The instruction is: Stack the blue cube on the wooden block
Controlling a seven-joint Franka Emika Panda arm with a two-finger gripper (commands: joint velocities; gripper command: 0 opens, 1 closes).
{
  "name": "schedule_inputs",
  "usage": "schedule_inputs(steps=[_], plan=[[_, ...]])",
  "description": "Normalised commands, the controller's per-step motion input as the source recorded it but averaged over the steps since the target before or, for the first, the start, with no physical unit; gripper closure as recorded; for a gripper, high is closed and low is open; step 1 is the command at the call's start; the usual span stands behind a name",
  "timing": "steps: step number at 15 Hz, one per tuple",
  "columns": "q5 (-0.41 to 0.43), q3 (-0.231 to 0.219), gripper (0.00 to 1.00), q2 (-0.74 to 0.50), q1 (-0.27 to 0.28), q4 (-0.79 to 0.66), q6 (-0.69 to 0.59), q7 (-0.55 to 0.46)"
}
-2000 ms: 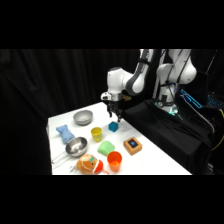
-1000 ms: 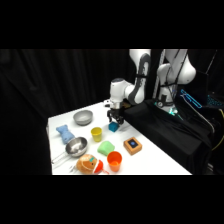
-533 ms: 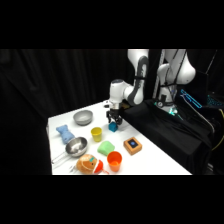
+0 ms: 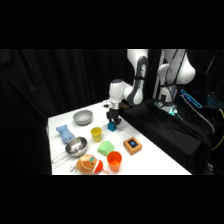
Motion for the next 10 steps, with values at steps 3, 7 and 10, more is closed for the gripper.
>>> schedule_inputs(steps=[3,7,10], plan=[[-0.232,-0.177,0.69,-0.21,0.174,-0.13,-0.13,0.21],[-0.211,-0.2,0.69,-0.41,0.261,-0.19,-0.31,0.25],[-0.241,-0.164,0.69,-0.48,0.245,-0.18,-0.34,0.3]])
